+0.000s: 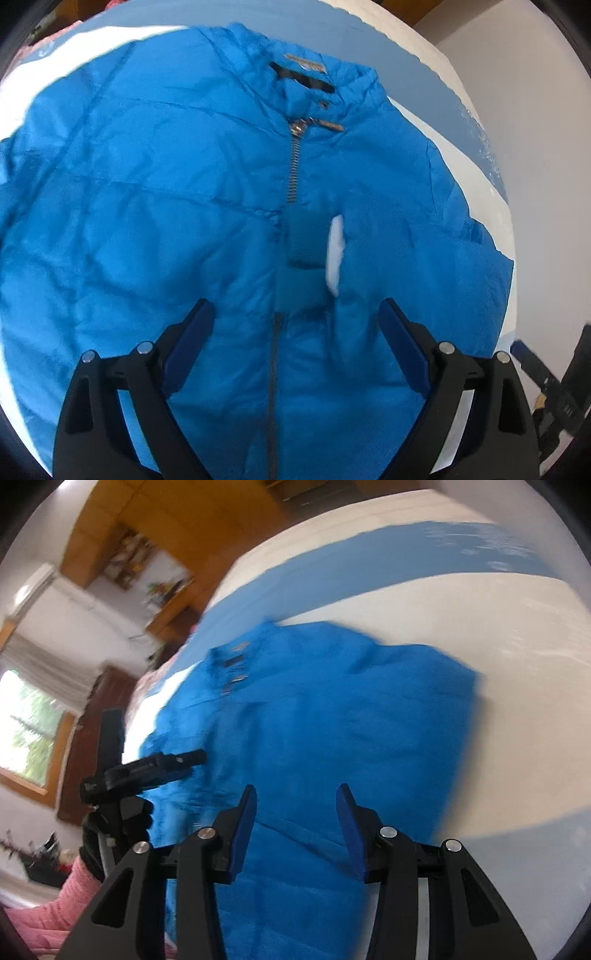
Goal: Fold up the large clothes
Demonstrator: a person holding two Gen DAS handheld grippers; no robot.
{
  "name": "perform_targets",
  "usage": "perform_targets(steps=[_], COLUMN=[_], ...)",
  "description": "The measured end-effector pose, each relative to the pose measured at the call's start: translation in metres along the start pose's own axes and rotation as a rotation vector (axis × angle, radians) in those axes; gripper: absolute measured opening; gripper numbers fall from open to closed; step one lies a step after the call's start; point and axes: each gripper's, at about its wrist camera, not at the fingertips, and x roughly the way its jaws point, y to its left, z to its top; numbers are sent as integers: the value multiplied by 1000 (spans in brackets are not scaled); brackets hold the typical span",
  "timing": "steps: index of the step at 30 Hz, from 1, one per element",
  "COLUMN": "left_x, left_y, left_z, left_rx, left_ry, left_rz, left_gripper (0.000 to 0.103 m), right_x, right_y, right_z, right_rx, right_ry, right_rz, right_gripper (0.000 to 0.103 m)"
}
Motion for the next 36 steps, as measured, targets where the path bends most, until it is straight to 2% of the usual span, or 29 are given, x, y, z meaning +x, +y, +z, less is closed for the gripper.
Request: perform_targets(steps=[1, 2, 3, 4, 5, 7, 10, 13, 17, 21, 26, 30, 33, 34, 36], left_x=[3, 5, 6, 5, 1, -15, -47, -80, -108, -98, -64, -50, -56, -64, -87], left_y=[-4, -11, -14, -17, -19, -19, -7, 21, 60, 92, 112, 124, 127, 128, 131], left_z=[2, 4, 6, 8, 8, 8, 8, 10, 12, 17, 20, 21, 26, 27, 25], left_rx=[11, 33, 42, 42, 39, 22, 2, -46, -73, -128, -139, -125, -131, -134, -150], left_ry=[-12, -29, -37, -52, -70, -115, -219, -303, -367, -315, -230, -206, -182, -182, -219], left_rz=[18, 23, 22, 24, 20, -17, -4, 37, 170, 197, 258, 256, 236, 245, 255], left_gripper=[81, 64, 54, 36, 23, 19, 18, 18, 18, 18, 24, 30, 33, 37, 39], right_x=[-3, -2, -3, -4, -4, -2, 1, 13, 38, 72, 113, 137, 141, 138, 126], right_y=[-10, -16, -24, -30, -34, -41, -46, -37, -10, 16, 22, 11, 15, 18, 27], right_z=[-2, -2, -3, -3, -3, -1, 5, 13, 30, 43, 46, 37, 37, 39, 44], right_rx=[25, 50, 76, 93, 100, 122, 143, 117, 63, 10, 0, 36, 23, 13, -9], right_ry=[-3, -6, -10, -16, -21, -31, -40, -34, -14, 28, 113, 155, 168, 172, 153], right_rz=[-6, -14, -25, -35, -41, -52, -38, -18, 60, 111, 13, 2, -22, -37, -35], right_gripper=[46, 46, 46, 46, 46, 46, 46, 46, 46, 46, 45, 44, 44, 44, 45])
